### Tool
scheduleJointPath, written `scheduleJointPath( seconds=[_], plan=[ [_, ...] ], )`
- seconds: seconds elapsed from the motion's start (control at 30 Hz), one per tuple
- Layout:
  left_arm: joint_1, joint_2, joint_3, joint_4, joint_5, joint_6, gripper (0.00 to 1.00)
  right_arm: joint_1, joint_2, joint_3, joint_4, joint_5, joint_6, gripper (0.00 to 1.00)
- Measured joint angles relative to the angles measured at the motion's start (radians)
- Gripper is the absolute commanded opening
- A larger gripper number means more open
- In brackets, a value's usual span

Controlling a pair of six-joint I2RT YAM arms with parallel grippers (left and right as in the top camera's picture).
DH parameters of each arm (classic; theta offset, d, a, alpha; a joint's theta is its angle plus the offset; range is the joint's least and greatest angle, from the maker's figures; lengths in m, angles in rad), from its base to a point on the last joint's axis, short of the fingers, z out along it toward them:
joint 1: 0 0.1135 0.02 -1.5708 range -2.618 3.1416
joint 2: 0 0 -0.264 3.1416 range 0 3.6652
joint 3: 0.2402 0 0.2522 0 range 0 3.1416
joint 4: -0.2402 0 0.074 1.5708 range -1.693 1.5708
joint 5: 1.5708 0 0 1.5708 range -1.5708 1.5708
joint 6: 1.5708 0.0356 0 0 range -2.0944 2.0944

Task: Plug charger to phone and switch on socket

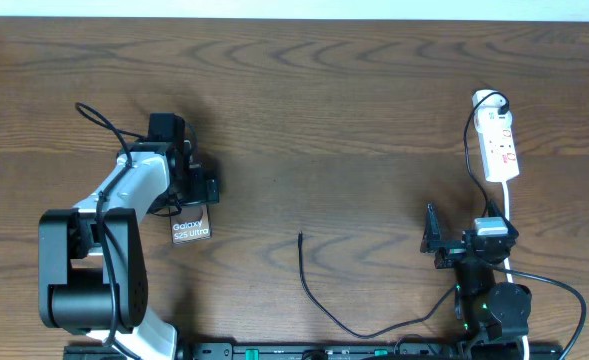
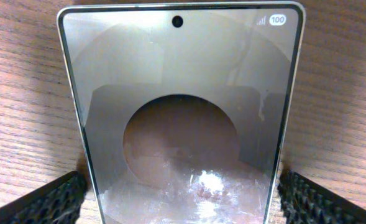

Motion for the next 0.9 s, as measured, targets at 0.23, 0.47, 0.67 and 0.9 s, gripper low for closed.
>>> scheduleJointPath(
  seconds=[0.23, 0.47, 0.67, 0.9],
  plan=[
    [0.000, 0.000, 0.000, -0.005, 0.000, 0.010, 0.87, 0.000, 0.000, 0.000, 0.000, 0.000, 0.000, 0.99],
    [0.000, 0.000, 0.000, -0.008, 0.000, 0.010, 0.87, 0.000, 0.000, 0.000, 0.000, 0.000, 0.000, 0.99],
    [0.000, 0.000, 0.000, -0.011, 0.000, 0.010, 0.80, 0.000, 0.000, 0.000, 0.000, 0.000, 0.000, 0.99],
    [0.000, 0.000, 0.000, -0.012, 0.000, 0.013, 0.79, 0.000, 0.000, 0.000, 0.000, 0.000, 0.000, 0.99]
  ],
)
